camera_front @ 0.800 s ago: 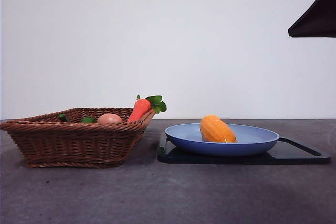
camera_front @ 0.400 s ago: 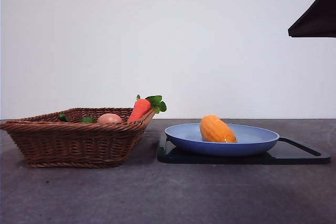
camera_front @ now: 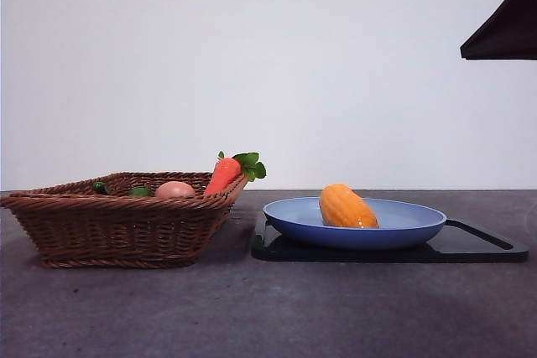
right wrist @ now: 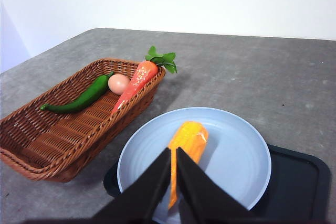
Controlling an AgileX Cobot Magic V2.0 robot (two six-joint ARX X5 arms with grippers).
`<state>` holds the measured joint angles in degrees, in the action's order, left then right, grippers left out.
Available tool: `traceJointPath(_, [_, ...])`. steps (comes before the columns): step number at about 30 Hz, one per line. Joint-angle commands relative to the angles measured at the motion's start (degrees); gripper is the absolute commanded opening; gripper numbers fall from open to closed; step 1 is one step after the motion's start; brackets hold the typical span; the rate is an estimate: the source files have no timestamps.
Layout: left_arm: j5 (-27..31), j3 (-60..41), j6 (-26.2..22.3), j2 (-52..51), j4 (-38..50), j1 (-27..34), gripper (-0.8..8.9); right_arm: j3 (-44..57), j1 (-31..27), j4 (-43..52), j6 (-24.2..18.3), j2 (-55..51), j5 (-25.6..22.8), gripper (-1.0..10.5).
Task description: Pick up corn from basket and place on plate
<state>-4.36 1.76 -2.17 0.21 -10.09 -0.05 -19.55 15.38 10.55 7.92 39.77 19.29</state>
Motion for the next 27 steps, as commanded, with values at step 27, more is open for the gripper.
traceJointPath(27, [0.13,-1.60,0.11,-0.04,-0.24,0.09,0.08,19.04,-15.52,-1.11,-7.93,-32.63,-11.89,0.0])
